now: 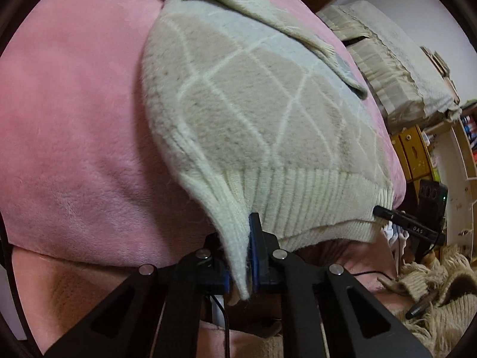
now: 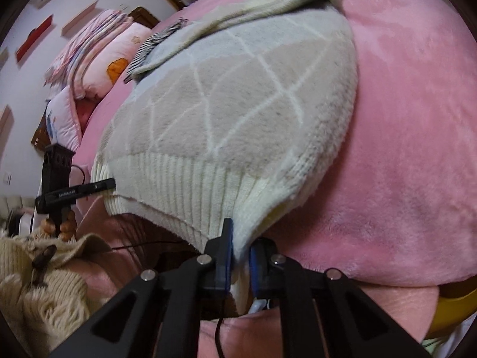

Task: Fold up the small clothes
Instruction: 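Move both grippers to the ribbed hem of the sweater, then grasp the ribbed hem with both grippers, then lift the hem with both grippers and fold it toward the collar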

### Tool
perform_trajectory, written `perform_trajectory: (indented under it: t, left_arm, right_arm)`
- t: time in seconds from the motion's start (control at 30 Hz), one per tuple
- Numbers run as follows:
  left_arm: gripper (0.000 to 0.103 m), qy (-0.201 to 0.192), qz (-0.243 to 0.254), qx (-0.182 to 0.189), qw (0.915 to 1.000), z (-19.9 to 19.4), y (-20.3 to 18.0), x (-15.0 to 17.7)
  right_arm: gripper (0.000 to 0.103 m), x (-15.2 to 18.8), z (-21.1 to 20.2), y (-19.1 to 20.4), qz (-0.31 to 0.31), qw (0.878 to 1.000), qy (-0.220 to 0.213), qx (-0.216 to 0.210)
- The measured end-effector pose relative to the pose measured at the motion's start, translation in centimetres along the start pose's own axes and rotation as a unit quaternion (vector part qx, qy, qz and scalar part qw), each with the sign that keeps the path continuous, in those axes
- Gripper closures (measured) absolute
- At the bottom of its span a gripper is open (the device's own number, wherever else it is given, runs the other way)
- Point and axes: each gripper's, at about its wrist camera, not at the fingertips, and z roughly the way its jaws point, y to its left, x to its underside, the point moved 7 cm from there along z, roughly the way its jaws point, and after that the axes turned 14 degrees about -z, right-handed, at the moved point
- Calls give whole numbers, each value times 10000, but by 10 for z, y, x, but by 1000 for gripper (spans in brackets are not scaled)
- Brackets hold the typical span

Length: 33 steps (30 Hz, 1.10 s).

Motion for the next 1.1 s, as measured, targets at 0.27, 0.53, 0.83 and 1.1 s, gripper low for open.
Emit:
perform_trajectory:
  t: [0.27, 0.53, 0.83, 1.1]
  left_arm:
    - [97, -341, -357, 689, 9964, -31, -15, -17]
    - [97, -949, -946, 1674, 9768, -70, -52, -70]
    - [97, -1560, -1399, 1401, 9677, -86, -91, -184]
    - [97, -1740, -1457, 1076, 9680, -68, -106, -292]
  right_arm:
    - [95, -30, -42, 14, -73, 9972, -706, -253]
    - [95, -86, -86, 19, 172, 9840, -1695, -518]
    - [95, -180, -111, -16, 366, 9708, -2348, -326]
    - [95, -272, -93, -64, 555, 9657, -2538, 31]
